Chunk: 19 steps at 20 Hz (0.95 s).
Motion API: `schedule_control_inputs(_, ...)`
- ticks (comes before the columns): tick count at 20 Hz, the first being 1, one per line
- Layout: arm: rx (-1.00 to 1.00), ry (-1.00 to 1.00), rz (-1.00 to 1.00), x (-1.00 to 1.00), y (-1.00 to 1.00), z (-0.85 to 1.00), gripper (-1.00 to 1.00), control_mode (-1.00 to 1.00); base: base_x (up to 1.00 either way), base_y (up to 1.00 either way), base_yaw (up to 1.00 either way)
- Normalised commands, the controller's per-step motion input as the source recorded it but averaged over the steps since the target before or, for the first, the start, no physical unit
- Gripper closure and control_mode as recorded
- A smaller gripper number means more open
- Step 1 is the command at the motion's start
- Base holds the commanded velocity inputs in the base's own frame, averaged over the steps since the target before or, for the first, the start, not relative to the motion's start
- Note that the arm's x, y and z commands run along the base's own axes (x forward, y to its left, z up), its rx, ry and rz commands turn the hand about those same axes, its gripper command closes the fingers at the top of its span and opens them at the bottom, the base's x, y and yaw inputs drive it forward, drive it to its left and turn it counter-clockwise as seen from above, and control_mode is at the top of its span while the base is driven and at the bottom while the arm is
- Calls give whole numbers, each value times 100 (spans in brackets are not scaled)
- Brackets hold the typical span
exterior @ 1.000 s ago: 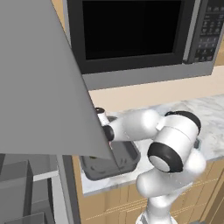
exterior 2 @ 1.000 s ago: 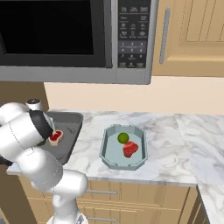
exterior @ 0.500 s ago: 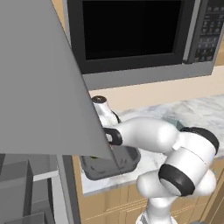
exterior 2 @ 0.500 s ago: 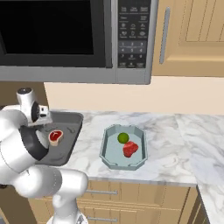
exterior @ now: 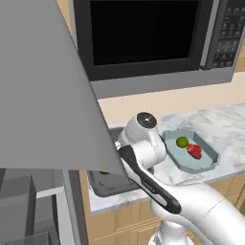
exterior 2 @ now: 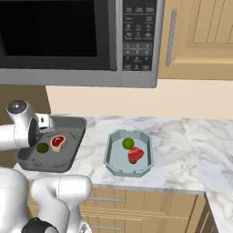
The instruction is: Place one lime and one steak in each tupperware on the nearby counter, to pack two identical lunches.
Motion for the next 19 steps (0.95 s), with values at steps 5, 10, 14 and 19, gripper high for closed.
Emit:
schedule_control_inputs(5, 10, -61, 0, -100, -72, 86, -100, -100, 0, 0, 0)
schedule_control_inputs(10, 7, -13, -9, -67, -53, 6, -100, -100, 0, 0, 0)
schedule_control_inputs(14, 0, -31, 6, -100, -54, -13, -100, -100, 0, 0, 0)
schedule_control_inputs(19, -1, -32, 13, -100, -18, -4, -100, -100, 0, 0, 0)
